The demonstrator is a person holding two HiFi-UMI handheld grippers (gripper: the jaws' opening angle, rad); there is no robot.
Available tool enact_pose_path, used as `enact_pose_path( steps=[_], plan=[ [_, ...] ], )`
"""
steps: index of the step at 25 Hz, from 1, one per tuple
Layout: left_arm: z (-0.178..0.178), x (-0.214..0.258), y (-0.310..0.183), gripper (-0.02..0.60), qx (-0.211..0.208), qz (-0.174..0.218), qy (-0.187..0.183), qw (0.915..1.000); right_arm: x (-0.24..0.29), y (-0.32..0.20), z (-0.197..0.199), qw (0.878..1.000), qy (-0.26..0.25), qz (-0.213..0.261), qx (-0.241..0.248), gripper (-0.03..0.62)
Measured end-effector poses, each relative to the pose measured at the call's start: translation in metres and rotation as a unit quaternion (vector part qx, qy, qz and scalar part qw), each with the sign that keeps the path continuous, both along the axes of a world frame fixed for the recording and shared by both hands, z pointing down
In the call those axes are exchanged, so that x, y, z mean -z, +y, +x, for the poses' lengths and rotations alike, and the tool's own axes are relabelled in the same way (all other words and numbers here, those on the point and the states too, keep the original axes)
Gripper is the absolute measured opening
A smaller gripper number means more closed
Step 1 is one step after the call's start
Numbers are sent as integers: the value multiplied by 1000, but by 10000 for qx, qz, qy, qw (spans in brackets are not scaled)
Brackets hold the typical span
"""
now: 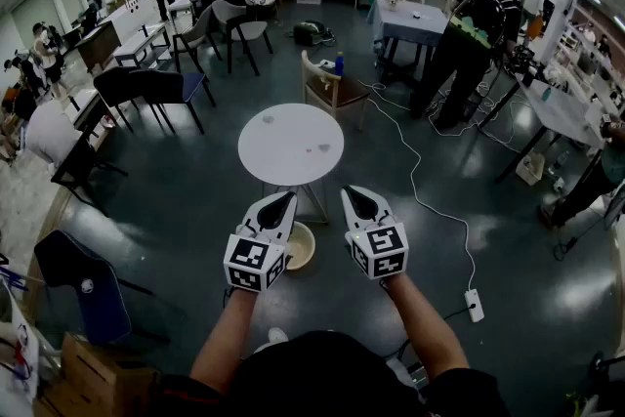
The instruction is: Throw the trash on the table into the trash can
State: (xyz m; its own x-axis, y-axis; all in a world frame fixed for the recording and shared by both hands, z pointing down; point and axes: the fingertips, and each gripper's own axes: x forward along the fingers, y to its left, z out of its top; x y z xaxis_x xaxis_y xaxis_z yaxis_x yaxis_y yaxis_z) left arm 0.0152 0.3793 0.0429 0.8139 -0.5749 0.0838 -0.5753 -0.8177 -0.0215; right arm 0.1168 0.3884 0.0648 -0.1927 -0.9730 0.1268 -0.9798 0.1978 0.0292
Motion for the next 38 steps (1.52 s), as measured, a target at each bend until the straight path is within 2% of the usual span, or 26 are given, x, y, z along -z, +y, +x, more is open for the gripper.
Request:
enact_pose_path(
  steps=[16, 24, 31, 38],
  plan=[
    [15, -20, 15, 15, 186, -88, -158, 9997, -14, 7, 18, 9993, -318, 4, 219, 18],
    [14, -19, 7, 15, 194, -60, -237, 9995, -13, 0, 14, 9987, -413, 49, 285, 18],
    [20, -28, -21, 15, 66, -42, -277, 9996, -16, -27, 21, 9991, -366, 89, 198, 18],
    [22, -38, -87, 15, -25, -140, -257, 9996, -28, -90, 22, 9993, -354, -28, 128, 18]
  ],
)
